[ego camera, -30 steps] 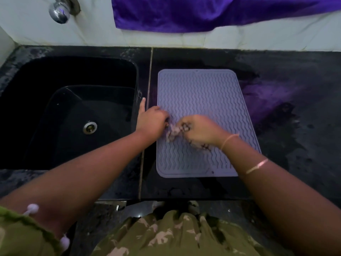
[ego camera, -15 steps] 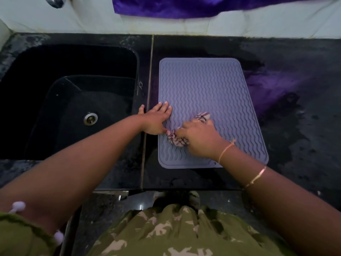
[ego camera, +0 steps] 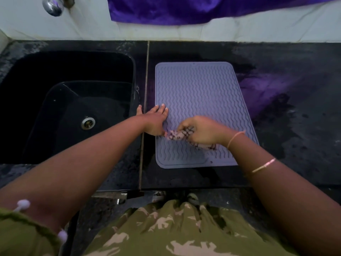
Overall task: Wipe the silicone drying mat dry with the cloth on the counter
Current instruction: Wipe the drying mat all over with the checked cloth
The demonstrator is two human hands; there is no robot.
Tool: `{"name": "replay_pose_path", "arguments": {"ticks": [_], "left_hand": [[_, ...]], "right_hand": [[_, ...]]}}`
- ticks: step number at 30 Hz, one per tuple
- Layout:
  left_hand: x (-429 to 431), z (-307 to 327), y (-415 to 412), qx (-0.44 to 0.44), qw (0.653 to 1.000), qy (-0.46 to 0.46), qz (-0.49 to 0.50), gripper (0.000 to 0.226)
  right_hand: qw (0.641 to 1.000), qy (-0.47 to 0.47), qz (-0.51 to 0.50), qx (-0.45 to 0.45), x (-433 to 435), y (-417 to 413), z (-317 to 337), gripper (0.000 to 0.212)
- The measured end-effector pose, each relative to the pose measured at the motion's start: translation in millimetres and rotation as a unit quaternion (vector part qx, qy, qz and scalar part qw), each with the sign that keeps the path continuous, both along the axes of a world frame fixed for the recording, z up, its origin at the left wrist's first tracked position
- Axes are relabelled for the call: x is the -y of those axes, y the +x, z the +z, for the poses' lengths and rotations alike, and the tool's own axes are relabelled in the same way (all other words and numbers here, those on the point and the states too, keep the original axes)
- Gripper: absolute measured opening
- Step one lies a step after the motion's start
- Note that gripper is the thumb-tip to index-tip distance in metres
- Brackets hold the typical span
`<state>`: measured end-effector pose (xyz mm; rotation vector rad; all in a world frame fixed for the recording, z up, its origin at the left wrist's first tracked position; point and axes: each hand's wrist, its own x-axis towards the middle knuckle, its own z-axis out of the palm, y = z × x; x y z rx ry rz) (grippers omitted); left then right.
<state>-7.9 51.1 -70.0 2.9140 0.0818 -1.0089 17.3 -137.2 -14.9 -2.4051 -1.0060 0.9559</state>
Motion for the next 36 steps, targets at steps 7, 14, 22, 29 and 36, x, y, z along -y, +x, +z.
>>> {"name": "replay_pose_path", "arguments": {"ticks": [7,14,22,29,36], "left_hand": [[3.2,5.7,-1.2,0.01,1.0,0.026,-0.011,0.091],[7.1,12.4,-0.2,-0.001,0.998,0.051,-0.024,0.093],[9.6,17.1,2.3,0.014,0.995,0.078,-0.062,0.097],[-15.1,47.7,39.9,-0.002,0.997,-0.071,0.027,0.068],[-20.4,46.5,98.5,0.026,0.999,0.024,0.024,0.087]], "right_hand": [[0.963,-0.101,0.136,0.207,-12.7,-35.7,-24.5,0.042],[0.965,-0.129,0.156,0.166,15.0,-30.7,-20.7,0.036],[0.995,0.034,-0.088,0.025,25.1,30.8,-1.0,0.022],[0.87,0.281,-0.374,-0.159,18.8,77.9,13.7,0.019],[0.692,0.441,-0.434,-0.371,-32.9,134.0,14.4,0.033]]}}
